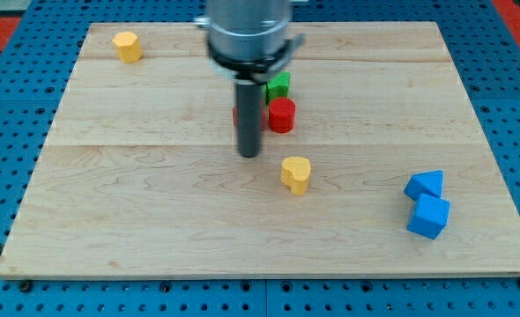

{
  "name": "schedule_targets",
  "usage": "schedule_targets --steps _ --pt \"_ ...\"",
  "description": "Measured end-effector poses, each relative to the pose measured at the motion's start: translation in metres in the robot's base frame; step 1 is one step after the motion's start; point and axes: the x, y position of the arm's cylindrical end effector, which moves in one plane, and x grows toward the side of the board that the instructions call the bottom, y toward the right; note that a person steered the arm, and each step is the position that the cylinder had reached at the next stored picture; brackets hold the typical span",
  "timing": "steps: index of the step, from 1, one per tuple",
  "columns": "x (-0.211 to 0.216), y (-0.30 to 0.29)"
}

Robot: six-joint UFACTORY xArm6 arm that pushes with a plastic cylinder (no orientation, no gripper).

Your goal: Slide the yellow heart into the blue blocks

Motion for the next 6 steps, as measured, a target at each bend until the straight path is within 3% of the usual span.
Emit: schedule_targets --steps 1,2,4,6 --pt "0.014 0.030" --pt "0.045 0.114" --pt "0.077 0.096" --pt "0.089 0.178"
